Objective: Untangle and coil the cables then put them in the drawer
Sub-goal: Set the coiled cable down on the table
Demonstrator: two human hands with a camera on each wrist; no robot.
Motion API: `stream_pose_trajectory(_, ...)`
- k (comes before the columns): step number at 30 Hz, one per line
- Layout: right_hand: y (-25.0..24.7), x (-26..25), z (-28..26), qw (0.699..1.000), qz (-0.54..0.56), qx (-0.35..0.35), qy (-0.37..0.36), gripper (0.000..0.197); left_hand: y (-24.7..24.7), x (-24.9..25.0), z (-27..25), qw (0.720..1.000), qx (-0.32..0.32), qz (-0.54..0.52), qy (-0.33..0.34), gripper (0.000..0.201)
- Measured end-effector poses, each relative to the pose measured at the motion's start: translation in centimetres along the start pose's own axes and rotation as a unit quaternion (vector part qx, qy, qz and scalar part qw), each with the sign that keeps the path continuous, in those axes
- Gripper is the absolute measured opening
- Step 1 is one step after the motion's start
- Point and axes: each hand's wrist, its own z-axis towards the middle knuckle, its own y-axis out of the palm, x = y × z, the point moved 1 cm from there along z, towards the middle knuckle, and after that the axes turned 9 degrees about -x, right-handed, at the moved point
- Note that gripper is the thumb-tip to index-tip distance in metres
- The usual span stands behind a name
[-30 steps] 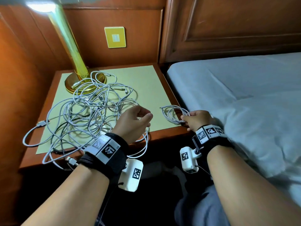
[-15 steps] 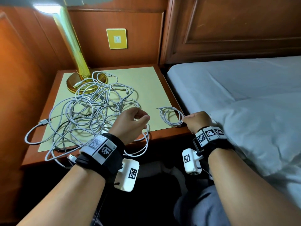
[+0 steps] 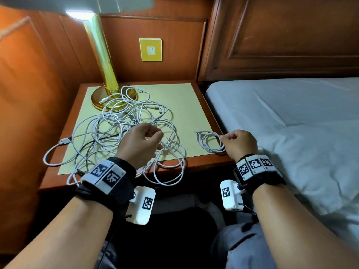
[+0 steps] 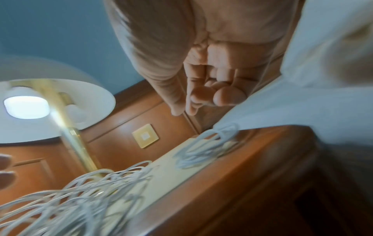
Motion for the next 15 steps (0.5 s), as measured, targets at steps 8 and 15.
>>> stream_pose_trajectory(8, 4.7, -4.5, -2.2, 0.970, -0.038, -0.218, -0.104, 0.012, -6.4, -2.3, -3.0, 0.980, 0.108, 0.168, 0.016, 0.007)
stream_pose_trajectory(15, 7.7, -9.1, -4.2, 0.955, -0.041, -0.244, -0.164, 0.011, -13.4, -8.8, -5.1, 0.955, 0.188, 0.215, -0.081, 0.004)
